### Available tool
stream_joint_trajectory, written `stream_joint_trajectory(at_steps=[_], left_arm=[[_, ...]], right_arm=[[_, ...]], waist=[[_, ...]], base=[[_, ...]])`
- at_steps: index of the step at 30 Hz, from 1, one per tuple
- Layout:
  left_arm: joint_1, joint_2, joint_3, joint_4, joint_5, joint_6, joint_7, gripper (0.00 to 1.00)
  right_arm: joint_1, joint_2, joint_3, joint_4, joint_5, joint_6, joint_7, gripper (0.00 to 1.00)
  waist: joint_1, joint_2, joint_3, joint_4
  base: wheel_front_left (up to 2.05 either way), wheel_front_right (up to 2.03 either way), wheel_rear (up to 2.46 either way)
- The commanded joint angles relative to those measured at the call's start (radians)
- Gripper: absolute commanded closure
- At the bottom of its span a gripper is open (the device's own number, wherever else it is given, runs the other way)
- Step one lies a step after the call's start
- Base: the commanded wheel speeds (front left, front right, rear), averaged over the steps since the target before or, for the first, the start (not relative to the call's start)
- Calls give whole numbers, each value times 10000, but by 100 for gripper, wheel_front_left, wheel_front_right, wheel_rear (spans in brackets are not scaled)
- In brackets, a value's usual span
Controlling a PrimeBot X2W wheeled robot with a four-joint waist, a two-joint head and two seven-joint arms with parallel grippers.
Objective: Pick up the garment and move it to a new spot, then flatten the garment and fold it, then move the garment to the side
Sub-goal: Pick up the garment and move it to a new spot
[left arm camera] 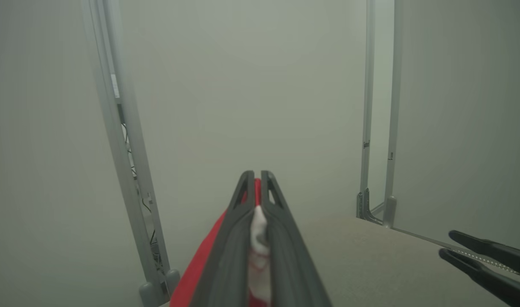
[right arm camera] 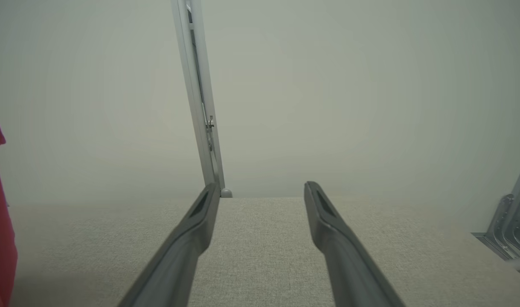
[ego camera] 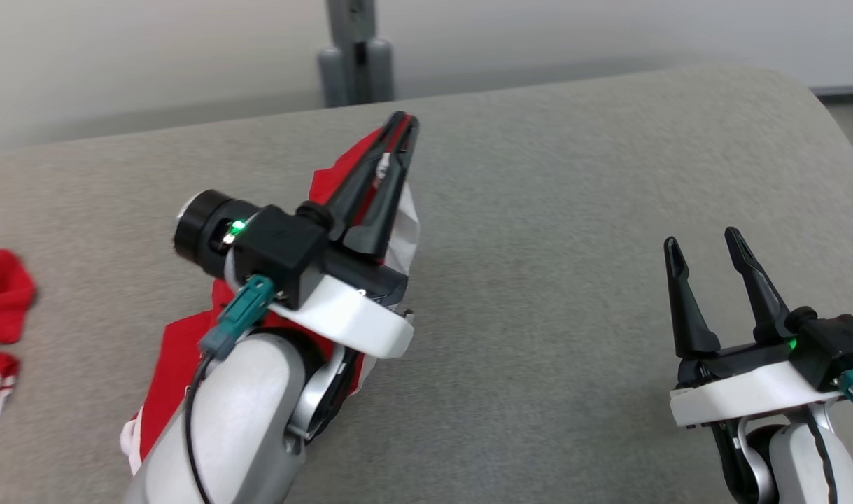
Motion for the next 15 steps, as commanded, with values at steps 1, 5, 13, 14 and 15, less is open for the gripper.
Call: stream_joint_trajectory(at_steps=[1, 5, 13, 14, 15], left_arm=[[-302, -66, -113, 295, 0, -121, -24, 100], [-812, -339, -578, 1187, -41, -453, -55, 100], [-1569, -722, -1537, 3078, -228, -974, -173, 100], [-1614, -736, -1650, 3311, -303, -1034, -196, 100], [-1660, -747, -1741, 3503, -385, -1105, -245, 100]], right_arm=[[-139, -68, 42, 82, 106, 5, -120, 0], [-301, -65, 137, 218, 359, 5, -324, 0], [-513, -59, 443, 597, 863, 5, -647, 0], [-531, -62, 473, 651, 920, 5, -679, 0], [-535, -65, 505, 703, 947, 5, -685, 0]], waist=[[0, 0, 760, -1026], [0, 0, 1183, -1803], [0, 0, 1910, -2781], [0, 0, 1957, -2837], [0, 0, 1992, -2878]], base=[[0, 0, 0], [0, 0, 0], [0, 0, 0], [0, 0, 0], [0, 0, 0]])
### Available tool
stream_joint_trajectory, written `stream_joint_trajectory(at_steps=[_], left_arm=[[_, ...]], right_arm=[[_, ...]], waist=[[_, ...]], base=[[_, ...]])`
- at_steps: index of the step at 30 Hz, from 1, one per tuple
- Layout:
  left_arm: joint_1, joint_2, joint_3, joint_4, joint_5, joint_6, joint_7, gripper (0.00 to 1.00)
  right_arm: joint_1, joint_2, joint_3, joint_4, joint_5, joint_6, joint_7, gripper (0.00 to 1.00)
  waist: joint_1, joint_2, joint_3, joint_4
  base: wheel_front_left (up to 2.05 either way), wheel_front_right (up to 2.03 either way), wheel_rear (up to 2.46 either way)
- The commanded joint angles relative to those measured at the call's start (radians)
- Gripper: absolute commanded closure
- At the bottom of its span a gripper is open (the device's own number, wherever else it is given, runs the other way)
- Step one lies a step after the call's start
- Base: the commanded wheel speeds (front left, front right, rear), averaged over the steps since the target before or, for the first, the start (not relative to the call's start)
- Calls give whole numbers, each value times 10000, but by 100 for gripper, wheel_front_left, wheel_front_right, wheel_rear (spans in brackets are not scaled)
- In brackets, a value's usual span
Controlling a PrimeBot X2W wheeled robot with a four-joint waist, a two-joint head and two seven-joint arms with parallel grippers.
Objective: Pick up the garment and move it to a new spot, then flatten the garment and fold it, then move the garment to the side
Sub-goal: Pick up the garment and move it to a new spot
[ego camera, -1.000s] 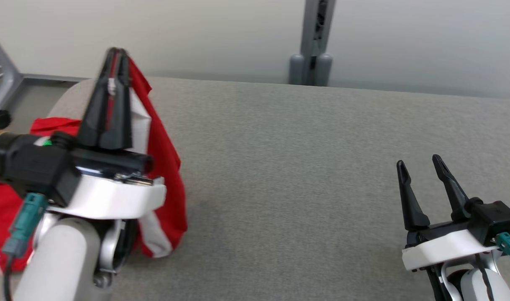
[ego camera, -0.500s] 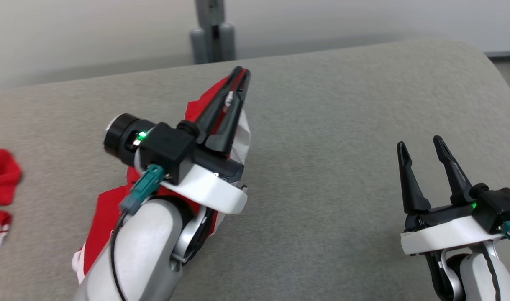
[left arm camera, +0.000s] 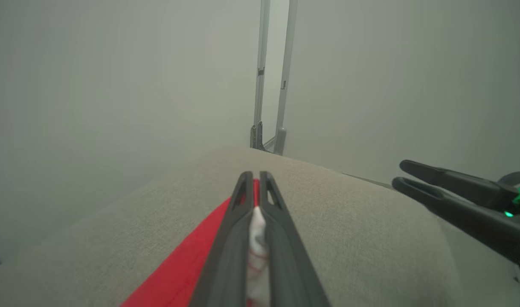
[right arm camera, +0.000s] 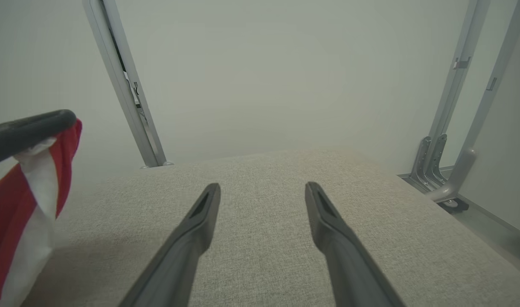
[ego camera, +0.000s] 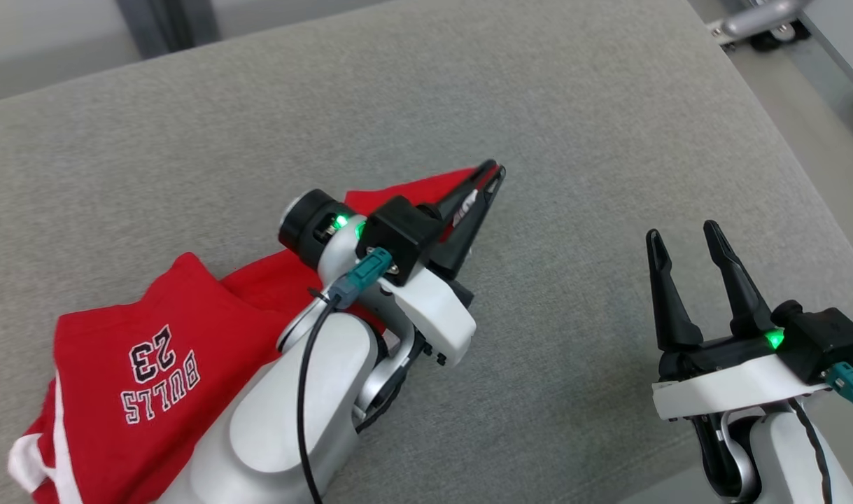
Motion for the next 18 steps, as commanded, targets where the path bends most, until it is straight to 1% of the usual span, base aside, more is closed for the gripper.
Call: stream_joint_trajectory(at_steps=[1, 4, 5, 6, 7, 8, 10, 13, 16, 18], left_arm=[[-239, 40, -136, 264, -117, -106, -105, 100], [-331, -18, -459, 800, -315, -224, -239, 100], [-373, -28, -555, 938, -387, -243, -298, 91], [-436, -37, -625, 1023, -448, -234, -401, 29], [-436, -37, -625, 1023, -448, -234, -401, 29], [-491, -47, -699, 1063, -496, -227, -565, 0], [-498, -51, -849, 990, -618, -191, -998, 0], [-475, -40, -889, 952, -792, 62, -1498, 0], [-407, -44, -723, 1002, -925, 298, -1746, 0], [-362, 59, -520, 1070, -956, 457, -1842, 0]], right_arm=[[-111, -58, -1, 106, 77, 5, -91, 0], [-217, -58, -14, 197, 124, 5, -150, 0], [-236, -58, -25, 248, 140, 5, -162, 0], [-256, -58, -41, 284, 152, 5, -159, 0], [-256, -58, -41, 284, 152, 5, -159, 0], [-268, -58, -65, 315, 144, 5, -166, 0], [-271, -60, -156, 356, 69, 5, -167, 0], [-310, -60, -258, 311, -65, 5, -160, 0], [-298, -63, -421, 271, -197, 5, -143, 0], [-287, -63, -485, 255, -302, 5, -144, 0]], waist=[[0, 0, 338, -331], [0, 0, 381, -311], [0, 0, 357, -275], [0, 0, 335, -225], [0, 0, 335, -225], [0, 0, 304, -155], [0, 0, 210, 35], [0, 0, 35, 385], [0, 0, -180, 774], [0, 0, -305, 1026]], base=[[0, 0, 0], [0, 0, 0], [0, 0, 0], [0, 0, 0], [0, 0, 0], [0, 0, 0], [0, 0, 0], [0, 0, 0], [0, 0, 0], [0, 0, 0]])
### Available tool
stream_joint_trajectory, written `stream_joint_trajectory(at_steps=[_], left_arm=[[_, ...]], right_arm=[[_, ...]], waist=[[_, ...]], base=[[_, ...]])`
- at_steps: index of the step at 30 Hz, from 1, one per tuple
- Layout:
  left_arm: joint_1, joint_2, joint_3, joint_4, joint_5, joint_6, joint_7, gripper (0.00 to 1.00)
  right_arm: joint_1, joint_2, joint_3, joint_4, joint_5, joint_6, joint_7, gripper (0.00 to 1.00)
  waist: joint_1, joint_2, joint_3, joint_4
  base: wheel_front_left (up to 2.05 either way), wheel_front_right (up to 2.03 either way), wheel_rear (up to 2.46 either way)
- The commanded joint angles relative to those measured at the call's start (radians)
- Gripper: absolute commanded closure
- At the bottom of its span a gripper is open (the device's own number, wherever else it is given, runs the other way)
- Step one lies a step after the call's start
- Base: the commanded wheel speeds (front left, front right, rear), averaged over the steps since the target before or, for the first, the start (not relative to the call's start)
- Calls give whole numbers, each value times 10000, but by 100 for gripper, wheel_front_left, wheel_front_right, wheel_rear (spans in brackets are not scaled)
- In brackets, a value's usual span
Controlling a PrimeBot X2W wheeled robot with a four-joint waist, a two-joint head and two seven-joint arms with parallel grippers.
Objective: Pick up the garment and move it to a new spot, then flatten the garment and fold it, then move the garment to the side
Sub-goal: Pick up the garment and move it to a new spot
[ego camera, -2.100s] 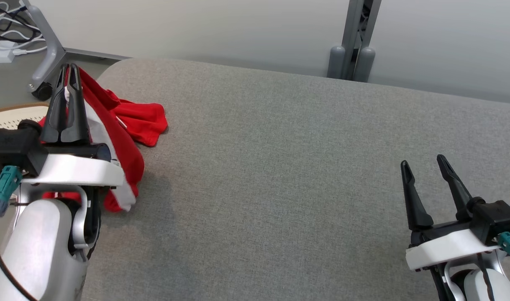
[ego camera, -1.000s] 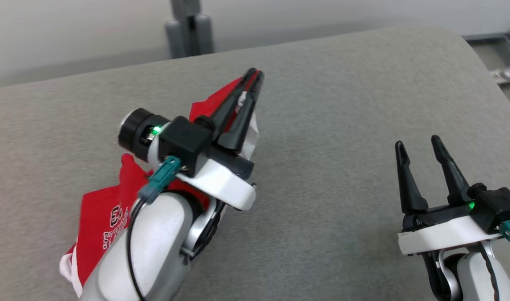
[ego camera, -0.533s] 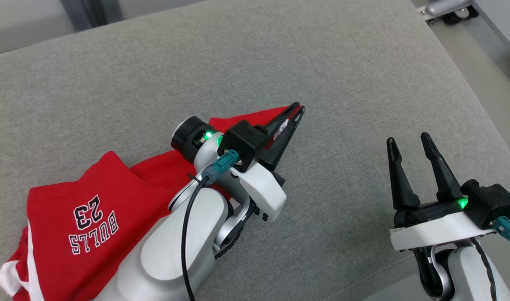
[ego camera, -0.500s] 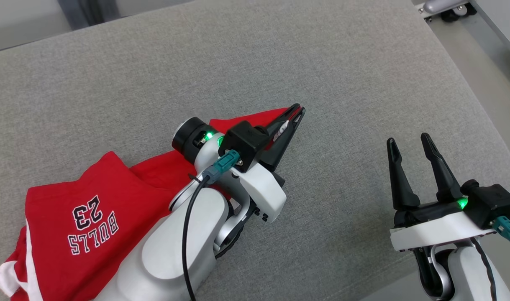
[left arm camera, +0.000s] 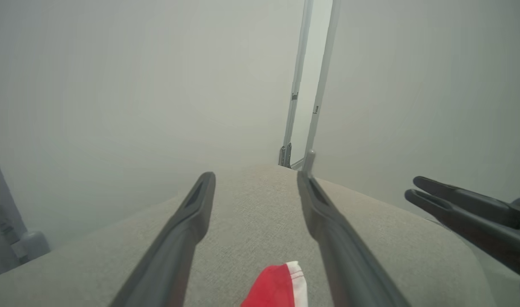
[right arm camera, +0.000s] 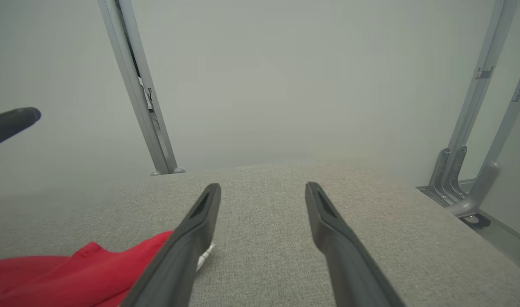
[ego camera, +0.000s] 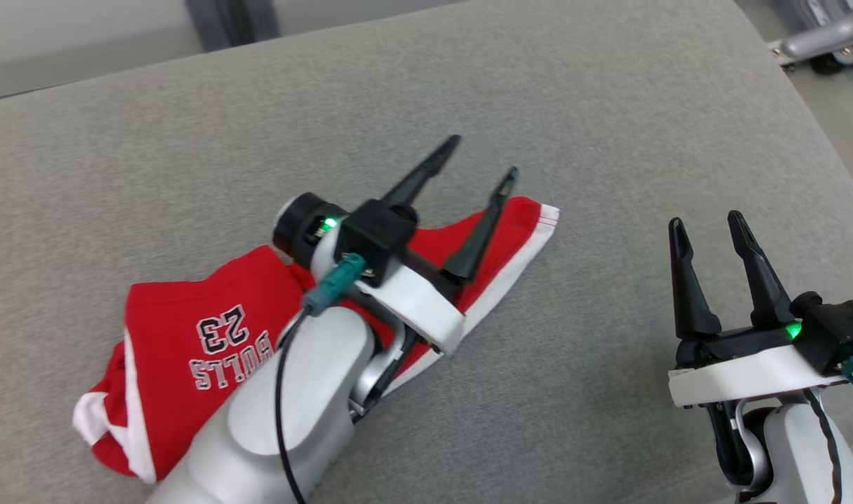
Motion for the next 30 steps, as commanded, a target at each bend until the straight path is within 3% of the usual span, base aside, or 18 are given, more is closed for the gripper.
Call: stream_joint_trajectory(at_steps=[1, 11, 22, 30], left_arm=[[63, 151, 140, 52, -82, 83, -74, 0], [1056, 1315, 1795, -271, -558, 1041, -375, 0], [3351, 2846, 3810, -1603, -928, 2074, -443, 0], [5084, 3357, 3939, -2896, -906, 2537, -231, 0]], right_arm=[[-26, -67, -51, 2, -77, 5, -23, 0], [256, -70, -353, -2, -457, 5, 75, 0], [710, -72, -362, -146, -784, 5, 514, 0], [1134, -70, -278, -218, -864, 3, 905, 0]], waist=[[0, 0, -261, 337], [0, 0, -922, 1373], [0, 0, -1648, 1952], [0, 0, -2261, 1932]], base=[[0, 0, 0], [0, 0, 0], [0, 0, 0], [0, 0, 0]])
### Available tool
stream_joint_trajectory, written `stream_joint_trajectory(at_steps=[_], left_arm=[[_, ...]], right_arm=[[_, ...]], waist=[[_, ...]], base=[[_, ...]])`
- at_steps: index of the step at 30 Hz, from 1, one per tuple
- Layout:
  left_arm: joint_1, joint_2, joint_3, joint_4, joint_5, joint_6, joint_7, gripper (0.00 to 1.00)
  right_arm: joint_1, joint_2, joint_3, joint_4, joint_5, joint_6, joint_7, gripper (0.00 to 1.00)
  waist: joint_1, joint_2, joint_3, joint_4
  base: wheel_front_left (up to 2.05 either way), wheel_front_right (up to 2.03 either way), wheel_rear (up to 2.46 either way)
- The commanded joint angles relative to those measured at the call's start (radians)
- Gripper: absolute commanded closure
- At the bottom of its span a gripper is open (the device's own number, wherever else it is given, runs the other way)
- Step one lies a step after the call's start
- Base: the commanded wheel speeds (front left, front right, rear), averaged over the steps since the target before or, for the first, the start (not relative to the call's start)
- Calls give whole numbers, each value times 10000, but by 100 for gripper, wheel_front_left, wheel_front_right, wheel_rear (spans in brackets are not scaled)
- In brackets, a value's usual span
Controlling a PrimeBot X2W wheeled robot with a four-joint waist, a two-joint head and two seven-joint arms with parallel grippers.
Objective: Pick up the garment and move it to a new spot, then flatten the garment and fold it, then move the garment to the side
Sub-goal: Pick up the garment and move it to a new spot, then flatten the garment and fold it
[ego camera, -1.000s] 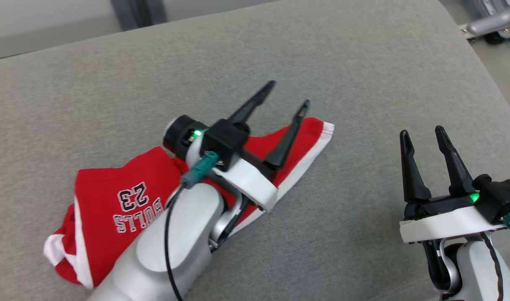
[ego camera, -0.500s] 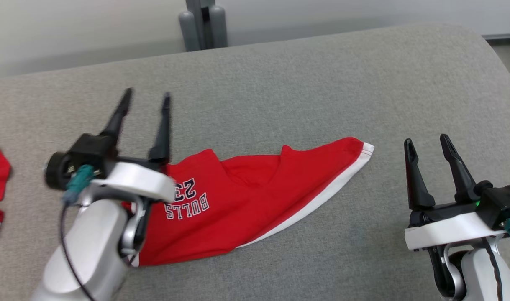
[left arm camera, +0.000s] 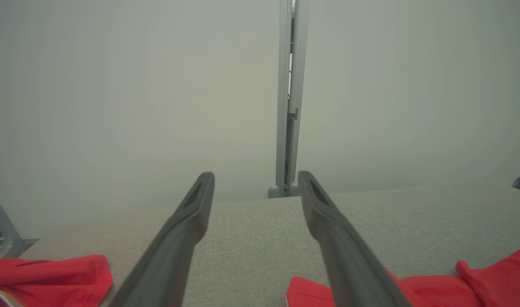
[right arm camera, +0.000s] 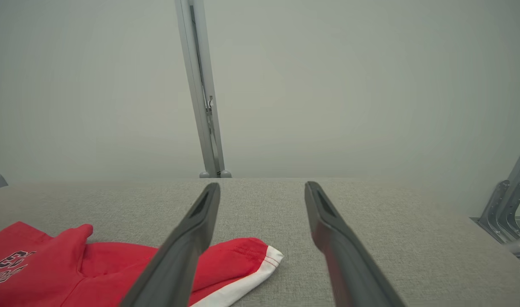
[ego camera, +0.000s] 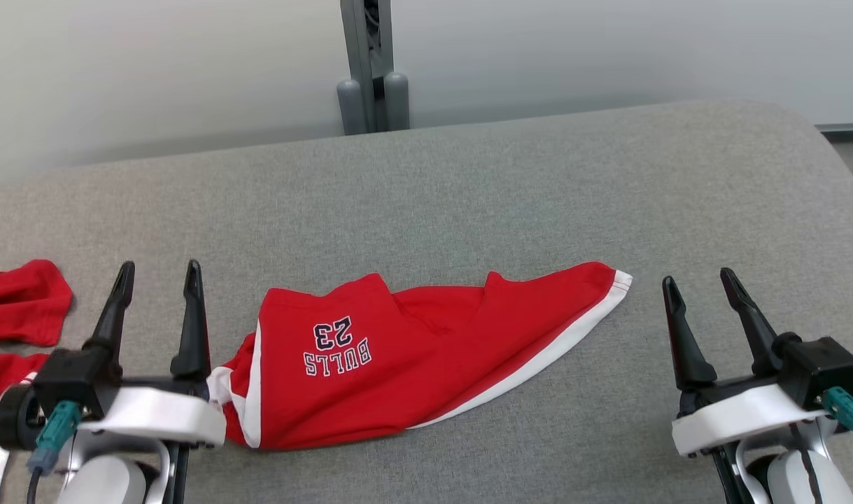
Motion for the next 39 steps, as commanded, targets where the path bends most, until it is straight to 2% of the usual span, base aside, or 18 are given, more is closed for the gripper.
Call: stream_joint_trajectory(at_steps=[1, 12, 30, 39], left_arm=[[443, 137, 20, -398, -22, 206, 130, 0], [2002, 362, -91, -1653, -153, 797, 765, 0], [1863, 472, -140, -1753, -58, 920, 796, 0], [1349, 339, -202, -1537, 70, 792, 535, 0]], right_arm=[[232, -76, -57, -105, -37, 1, 116, 0], [1013, -76, -161, -402, 111, 3, 517, 0], [1156, -75, -199, -598, 182, 3, 693, 0], [930, -73, -102, -707, 113, 3, 731, 0]], waist=[[0, 0, -251, -26], [0, 0, -977, -4], [0, 0, -930, 111], [0, 0, -740, 781]], base=[[0, 0, 0], [0, 0, 0], [0, 0, 0], [0, 0, 0]])
